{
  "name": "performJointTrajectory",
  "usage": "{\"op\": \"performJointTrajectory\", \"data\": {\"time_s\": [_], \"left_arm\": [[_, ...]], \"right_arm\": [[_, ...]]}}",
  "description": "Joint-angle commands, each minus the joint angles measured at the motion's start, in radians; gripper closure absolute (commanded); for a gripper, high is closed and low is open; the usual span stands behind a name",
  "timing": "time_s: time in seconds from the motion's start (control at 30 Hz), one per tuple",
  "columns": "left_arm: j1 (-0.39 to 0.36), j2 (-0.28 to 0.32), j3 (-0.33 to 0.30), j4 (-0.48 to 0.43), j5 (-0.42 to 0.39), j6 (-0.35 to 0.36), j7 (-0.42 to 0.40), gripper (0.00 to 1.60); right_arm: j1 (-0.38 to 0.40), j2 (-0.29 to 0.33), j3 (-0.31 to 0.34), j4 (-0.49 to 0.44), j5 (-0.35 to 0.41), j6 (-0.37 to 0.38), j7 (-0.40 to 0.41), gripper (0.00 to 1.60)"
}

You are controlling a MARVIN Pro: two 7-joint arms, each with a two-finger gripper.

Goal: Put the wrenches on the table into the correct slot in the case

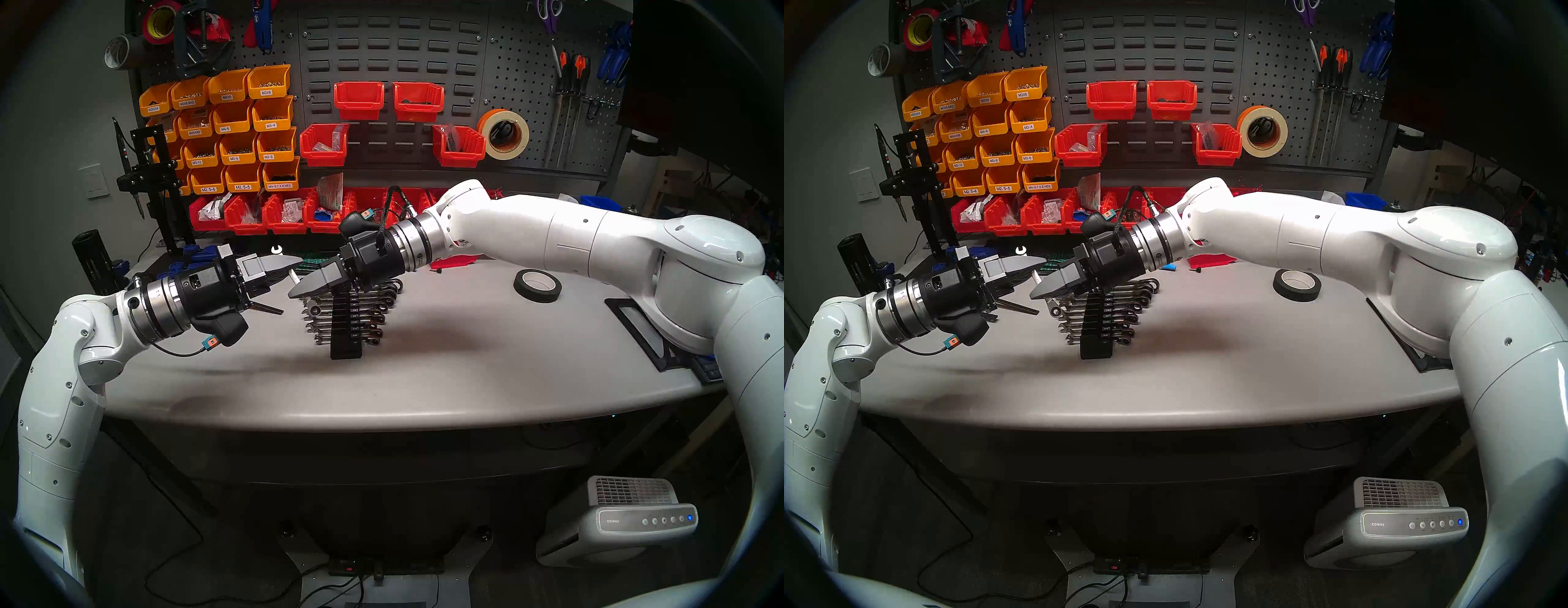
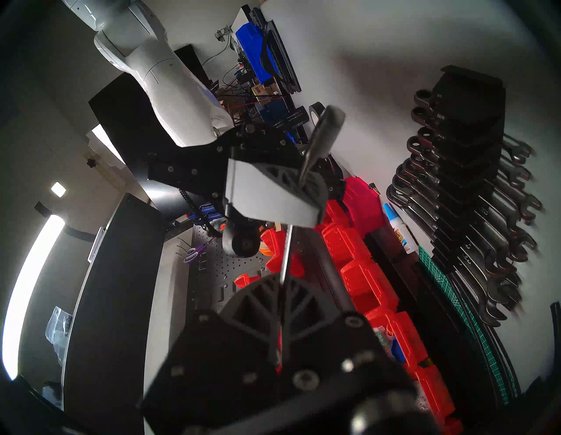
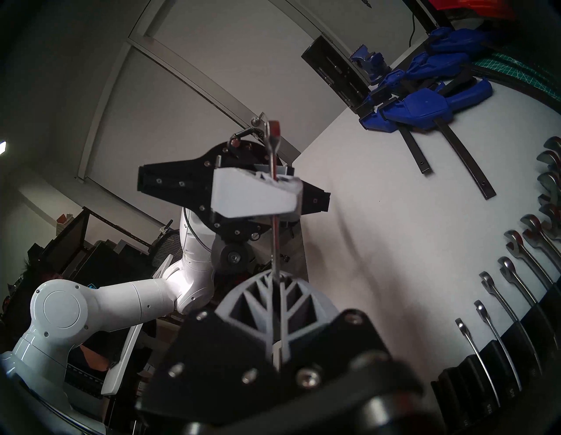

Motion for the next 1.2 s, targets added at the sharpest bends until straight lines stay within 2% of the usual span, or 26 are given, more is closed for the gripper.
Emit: {"op": "performJointTrajectory", "data": {"time_s": [0.0,0.4,0.43,0.6,0.67,0.7,0.9,0.93,1.07,1.13,1.17], "left_arm": [[-0.013,0.028,-0.016,-0.016,-0.018,0.002,0.021,1.6],[-0.024,0.046,-0.003,-0.012,-0.074,0.002,0.008,1.6],[-0.025,0.048,-0.001,-0.011,-0.08,0.002,0.007,1.6],[-0.029,0.056,0.01,-0.008,-0.109,0.002,-0.006,1.6],[-0.031,0.06,0.014,-0.007,-0.128,0.002,-0.013,1.6],[-0.031,0.062,0.015,-0.008,-0.131,0.002,-0.016,1.6],[-0.032,0.08,0.023,-0.011,-0.169,0.002,-0.038,1.6],[-0.032,0.086,0.026,-0.015,-0.182,0.002,-0.046,1.6],[-0.034,0.099,0.033,-0.02,-0.2,0.002,-0.06,1.6],[-0.035,0.105,0.036,-0.021,-0.208,0.002,-0.069,1.6],[-0.036,0.11,0.038,-0.021,-0.212,0.002,-0.074,1.6]], "right_arm": [[0.03,0.018,0.031,0.007,-0.001,-0.012,0.096,1.6],[0.022,0.006,0.033,0.034,-0.01,-0.043,0.123,1.6],[0.022,0.004,0.032,0.037,-0.013,-0.045,0.127,1.24],[0.02,-0.001,0.03,0.045,-0.018,-0.054,0.139,1.24],[0.02,-0.003,0.029,0.048,-0.02,-0.056,0.142,1.12],[0.02,-0.004,0.028,0.05,-0.021,-0.056,0.144,0.92],[0.023,-0.003,0.022,0.051,-0.038,-0.068,0.151,0.86],[0.024,-0.001,0.02,0.049,-0.041,-0.072,0.153,0.77],[0.034,0.007,0.014,0.036,-0.069,-0.096,0.149,0.71],[0.041,0.013,0.01,0.027,-0.09,-0.11,0.153,0.63],[0.041,0.017,0.011,0.022,-0.091,-0.111,0.154,0.45]]}}
